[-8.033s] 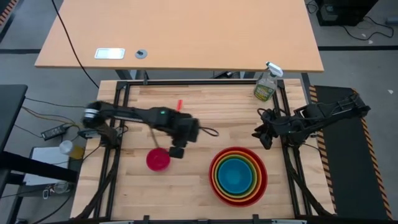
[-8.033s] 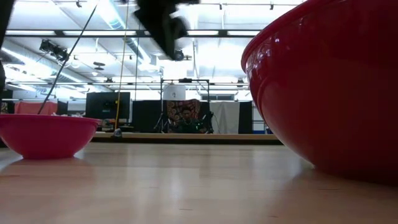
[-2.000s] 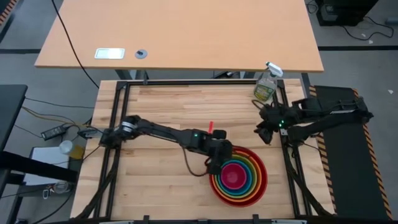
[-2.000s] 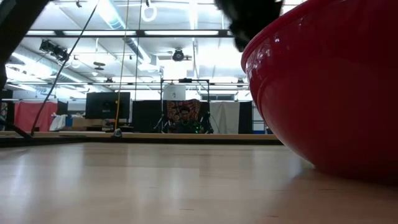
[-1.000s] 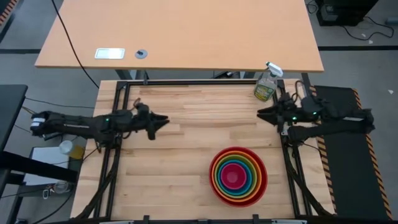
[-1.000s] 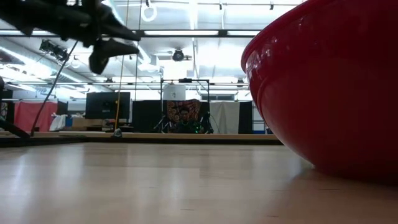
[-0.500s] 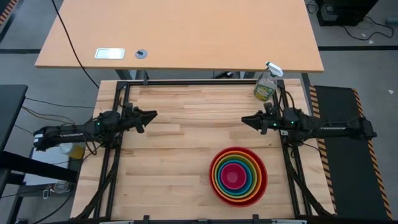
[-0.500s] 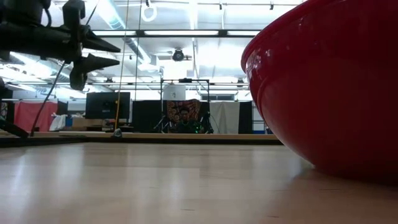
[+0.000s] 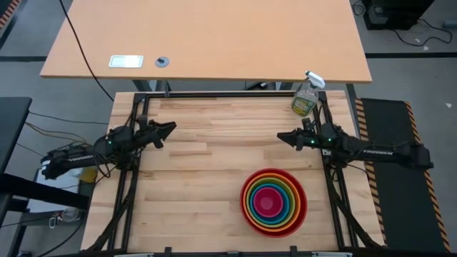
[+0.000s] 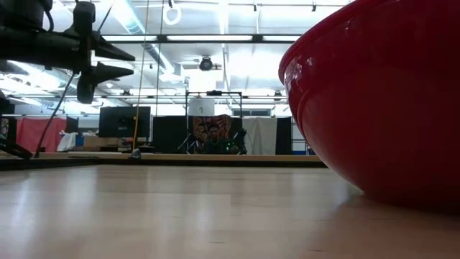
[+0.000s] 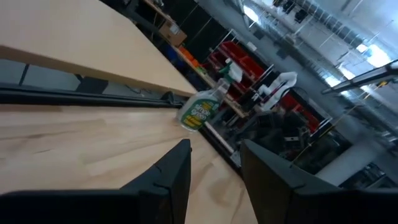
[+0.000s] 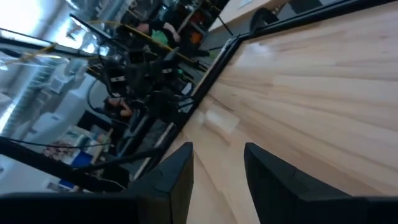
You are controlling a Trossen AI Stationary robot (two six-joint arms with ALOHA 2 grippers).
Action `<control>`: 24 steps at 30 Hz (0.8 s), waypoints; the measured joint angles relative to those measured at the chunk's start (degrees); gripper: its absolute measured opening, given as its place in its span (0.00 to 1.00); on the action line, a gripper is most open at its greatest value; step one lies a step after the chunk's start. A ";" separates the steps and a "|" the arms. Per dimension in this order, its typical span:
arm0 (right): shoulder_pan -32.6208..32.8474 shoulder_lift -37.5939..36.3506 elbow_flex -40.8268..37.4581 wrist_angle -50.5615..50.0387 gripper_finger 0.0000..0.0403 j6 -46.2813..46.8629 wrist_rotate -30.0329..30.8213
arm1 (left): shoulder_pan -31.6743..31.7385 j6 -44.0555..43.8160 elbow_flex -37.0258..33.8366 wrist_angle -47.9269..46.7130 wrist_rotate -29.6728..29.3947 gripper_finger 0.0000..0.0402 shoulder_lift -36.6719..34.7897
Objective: Nest bowls inside each other
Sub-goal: Return to Home Position
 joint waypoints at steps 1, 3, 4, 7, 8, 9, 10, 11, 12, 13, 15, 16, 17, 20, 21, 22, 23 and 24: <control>-0.72 0.00 -0.77 1.17 0.37 0.42 -0.50 | -0.02 -0.20 -0.44 0.87 0.00 0.35 -0.04; -2.16 0.02 -2.27 3.44 0.37 1.34 -1.13 | -0.03 -0.74 -1.63 2.77 0.07 0.35 -0.01; -2.85 0.02 -2.92 4.35 0.37 1.73 -1.37 | -0.04 -1.11 -2.39 4.06 0.28 0.35 0.00; -4.63 0.02 -4.27 6.46 0.37 2.87 -1.94 | -0.07 -2.62 -4.38 6.69 0.61 0.35 0.02; -5.13 0.02 -4.25 6.51 0.37 2.89 -2.25 | -0.07 -3.07 -4.71 6.82 0.65 0.35 0.00; -5.71 0.02 -4.25 6.50 0.37 2.87 -2.64 | -0.07 -3.40 -5.03 6.98 0.66 0.35 0.00; -6.35 0.02 -4.25 6.51 0.37 2.84 -3.13 | -0.07 -3.69 -5.42 7.06 0.66 0.35 0.00; -7.01 0.02 -4.25 6.50 0.37 2.88 -3.61 | -0.07 -4.00 -5.93 7.44 0.66 0.35 0.01; -7.75 0.02 -4.25 6.47 0.37 2.91 -4.21 | -0.07 -4.58 -6.54 8.10 0.66 0.35 0.02; -8.51 0.05 -4.25 6.47 0.37 2.91 -4.81 | -0.07 -5.09 -6.93 8.54 0.65 0.35 0.01; -10.05 0.19 -4.25 6.47 0.37 2.93 -5.96 | -0.07 -5.30 -6.93 8.17 0.68 0.33 0.09; -10.77 0.20 -4.25 6.45 0.37 2.91 -6.67 | -0.07 -5.30 -6.93 8.04 0.66 0.32 0.11; -11.52 0.28 -4.25 6.48 0.37 2.79 -7.52 | -0.05 -5.30 -6.93 7.45 0.66 0.31 0.13; -13.08 0.28 -4.25 6.44 0.37 2.50 -7.62 | -0.02 -5.10 -6.93 4.85 -0.37 0.28 0.13; -13.35 0.29 -4.25 6.44 0.37 2.83 -6.96 | -0.02 -5.10 -6.93 3.66 -1.21 0.27 0.12; -13.49 0.28 -4.25 6.45 0.37 3.00 -5.92 | -0.02 -5.18 -6.93 2.06 -2.23 0.26 0.12; -13.61 0.28 -4.25 6.45 0.37 2.84 -4.80 | -0.02 -5.37 -6.93 0.66 -3.12 0.26 0.14; -13.69 0.28 -4.25 6.42 0.37 2.40 -3.97 | -0.02 -5.29 -6.93 -0.53 -3.28 0.26 0.17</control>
